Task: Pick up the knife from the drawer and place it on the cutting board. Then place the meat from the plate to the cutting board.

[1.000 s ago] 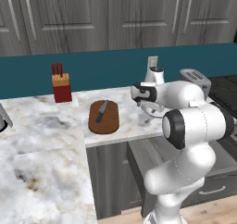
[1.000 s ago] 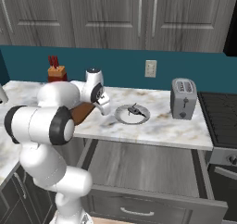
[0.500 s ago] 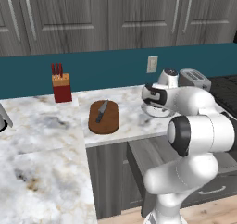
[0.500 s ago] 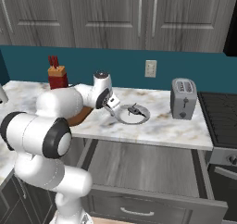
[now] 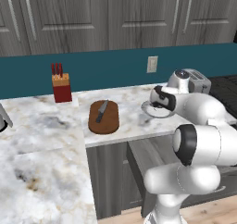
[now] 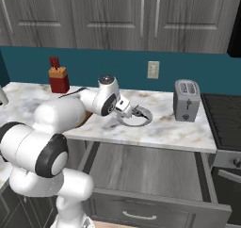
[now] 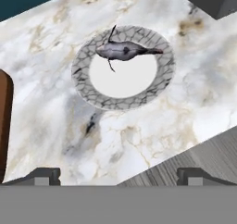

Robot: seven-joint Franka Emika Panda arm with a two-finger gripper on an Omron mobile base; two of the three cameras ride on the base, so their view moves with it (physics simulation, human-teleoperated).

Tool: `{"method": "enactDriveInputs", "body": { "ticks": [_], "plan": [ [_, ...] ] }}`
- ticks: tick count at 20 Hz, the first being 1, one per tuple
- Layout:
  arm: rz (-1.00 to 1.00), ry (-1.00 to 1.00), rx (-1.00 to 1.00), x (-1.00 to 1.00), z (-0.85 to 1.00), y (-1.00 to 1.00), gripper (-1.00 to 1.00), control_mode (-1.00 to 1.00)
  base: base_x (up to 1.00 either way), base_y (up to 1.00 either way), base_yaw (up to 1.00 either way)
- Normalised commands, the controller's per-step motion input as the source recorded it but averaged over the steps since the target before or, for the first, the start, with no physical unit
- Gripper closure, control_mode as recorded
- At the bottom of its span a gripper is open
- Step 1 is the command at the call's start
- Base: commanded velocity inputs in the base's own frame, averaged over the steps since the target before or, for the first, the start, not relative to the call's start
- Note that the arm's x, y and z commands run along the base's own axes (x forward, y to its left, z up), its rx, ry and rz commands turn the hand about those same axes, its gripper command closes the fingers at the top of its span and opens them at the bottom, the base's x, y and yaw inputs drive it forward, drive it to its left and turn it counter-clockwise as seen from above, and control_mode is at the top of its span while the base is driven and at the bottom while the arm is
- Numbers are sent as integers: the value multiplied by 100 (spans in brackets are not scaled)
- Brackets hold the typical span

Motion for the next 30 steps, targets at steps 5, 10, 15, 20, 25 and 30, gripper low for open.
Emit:
{"method": "enactDriveInputs", "body": {
  "ticks": [5, 10, 15, 20, 25, 30],
  "plan": [
    [12, 0, -18, -6, 26, -5, -100, -100, 0, 0, 0],
    [15, 1, -14, 0, 10, -5, -100, -100, 0, 0, 0],
    [21, 2, -8, 0, 0, -22, -100, -100, 0, 0, 0],
    [21, 7, -7, 3, 0, -24, -100, -100, 0, 0, 0],
    [20, 9, -8, 14, 0, -19, -100, -100, 0, 0, 0],
    [19, 10, -9, 26, -8, -8, -100, -100, 0, 0, 0]
  ]
}}
